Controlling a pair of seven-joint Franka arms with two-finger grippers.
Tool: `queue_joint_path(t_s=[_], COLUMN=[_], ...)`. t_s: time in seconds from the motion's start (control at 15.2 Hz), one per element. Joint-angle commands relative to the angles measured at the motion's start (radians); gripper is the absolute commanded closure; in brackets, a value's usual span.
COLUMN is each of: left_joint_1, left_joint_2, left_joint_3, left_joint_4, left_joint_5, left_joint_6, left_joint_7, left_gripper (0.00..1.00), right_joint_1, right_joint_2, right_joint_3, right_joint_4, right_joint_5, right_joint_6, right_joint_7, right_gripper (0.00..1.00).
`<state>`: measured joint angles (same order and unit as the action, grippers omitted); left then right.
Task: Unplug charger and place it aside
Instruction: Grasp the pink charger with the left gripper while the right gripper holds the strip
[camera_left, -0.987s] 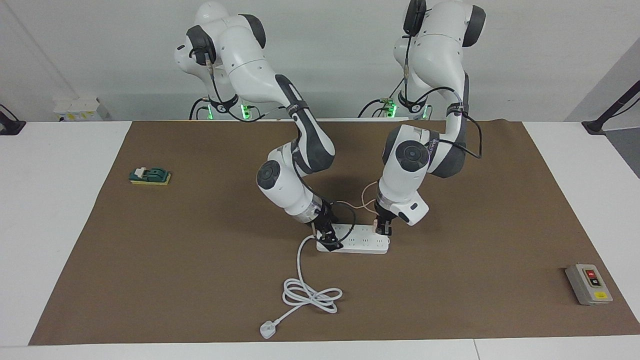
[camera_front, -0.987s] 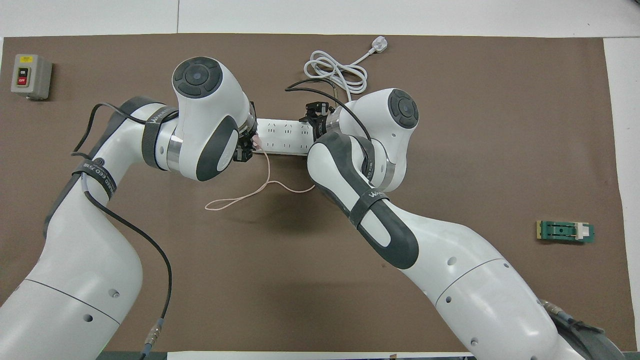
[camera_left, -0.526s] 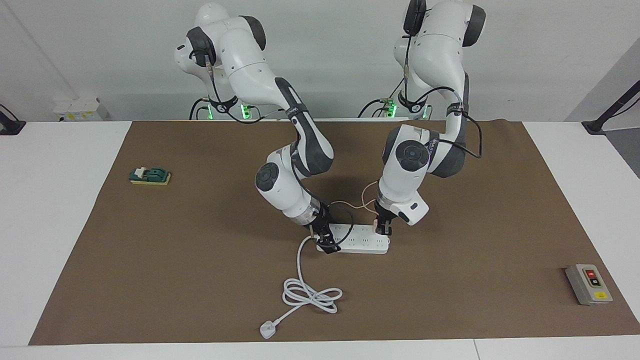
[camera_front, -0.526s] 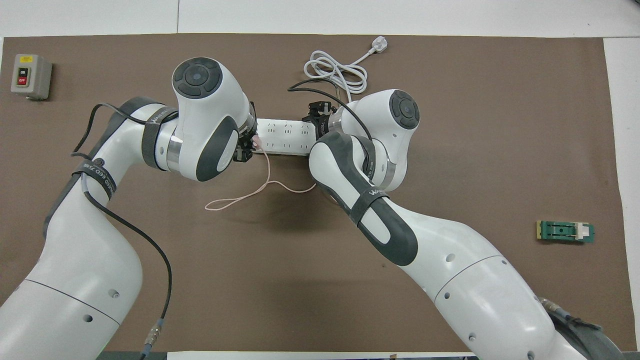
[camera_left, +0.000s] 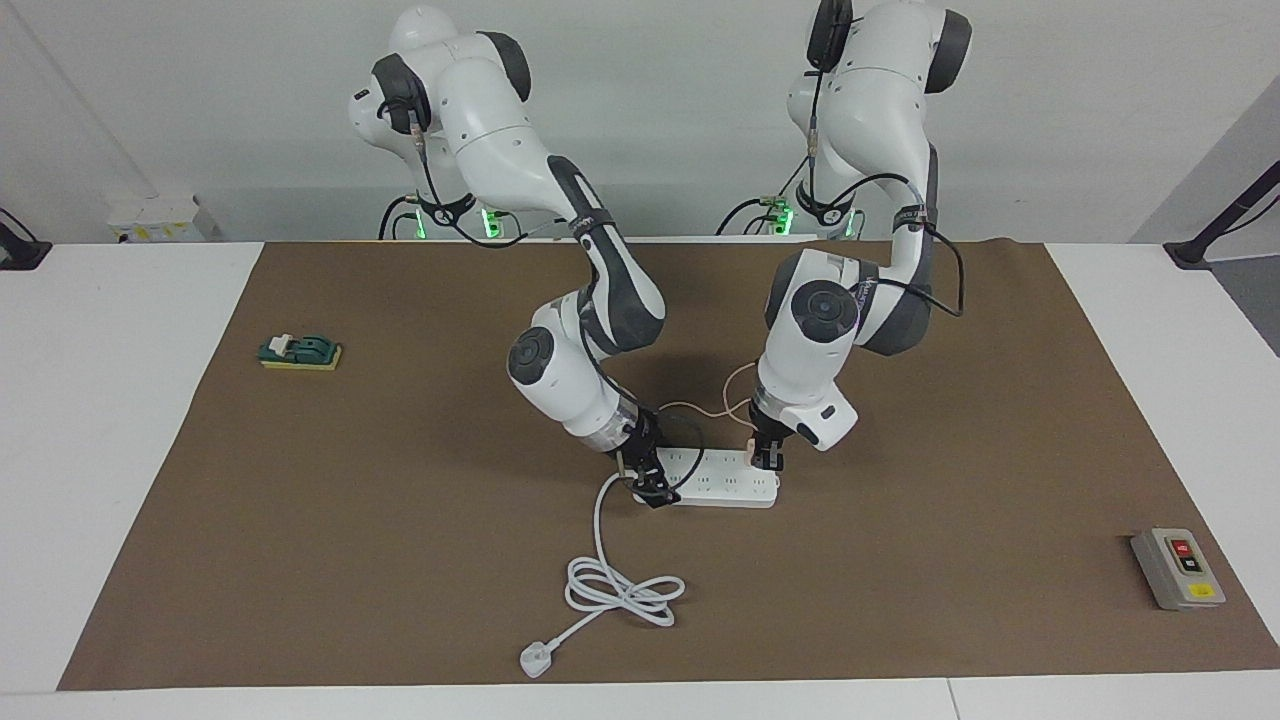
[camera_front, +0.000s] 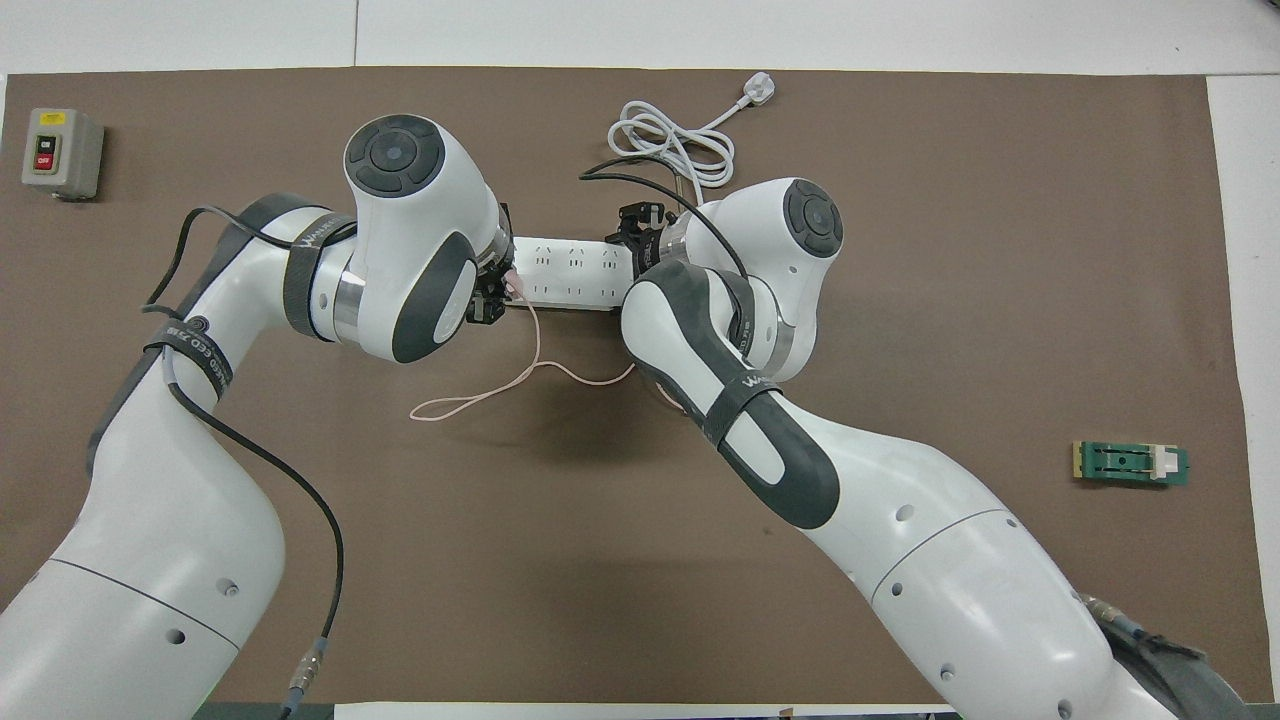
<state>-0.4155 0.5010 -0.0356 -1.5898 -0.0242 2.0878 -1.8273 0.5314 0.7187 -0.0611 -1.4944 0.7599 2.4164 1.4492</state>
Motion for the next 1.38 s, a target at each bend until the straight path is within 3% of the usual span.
queue_joint_path(t_s=[0.0, 0.79, 1.05, 1.32], left_joint_1=[-0.022, -0.020, -0.011, -0.012], left_joint_2=[-0.026, -0.026, -0.033, -0.131], left_joint_3=[0.014, 0.016, 0.014, 0.013], left_joint_4=[-0.045, -0.036, 0.016, 0.048], left_joint_5=[0.000, 0.000, 0.024, 0.024], left_joint_6=[0.023, 0.006, -0.102, -0.245], left_joint_7=[-0.003, 0.002, 0.013, 0.016], left_gripper=[1.00, 1.00, 1.00, 1.00], right_joint_1=[-0.024, -0.027, -0.027, -0.027], right_joint_2=[0.011, 0.011, 0.011, 0.011], right_joint_3=[0.004, 0.003, 0.003, 0.003], right_joint_4=[0.000, -0.006, -0.006, -0.006], right_joint_5=[0.013, 0.070, 0.068, 0.068], right_joint_6=[0.026, 0.026, 0.027, 0.027], right_joint_7=[-0.039, -0.058, -0.058, -0.059], right_gripper=[0.97, 1.00, 1.00, 1.00])
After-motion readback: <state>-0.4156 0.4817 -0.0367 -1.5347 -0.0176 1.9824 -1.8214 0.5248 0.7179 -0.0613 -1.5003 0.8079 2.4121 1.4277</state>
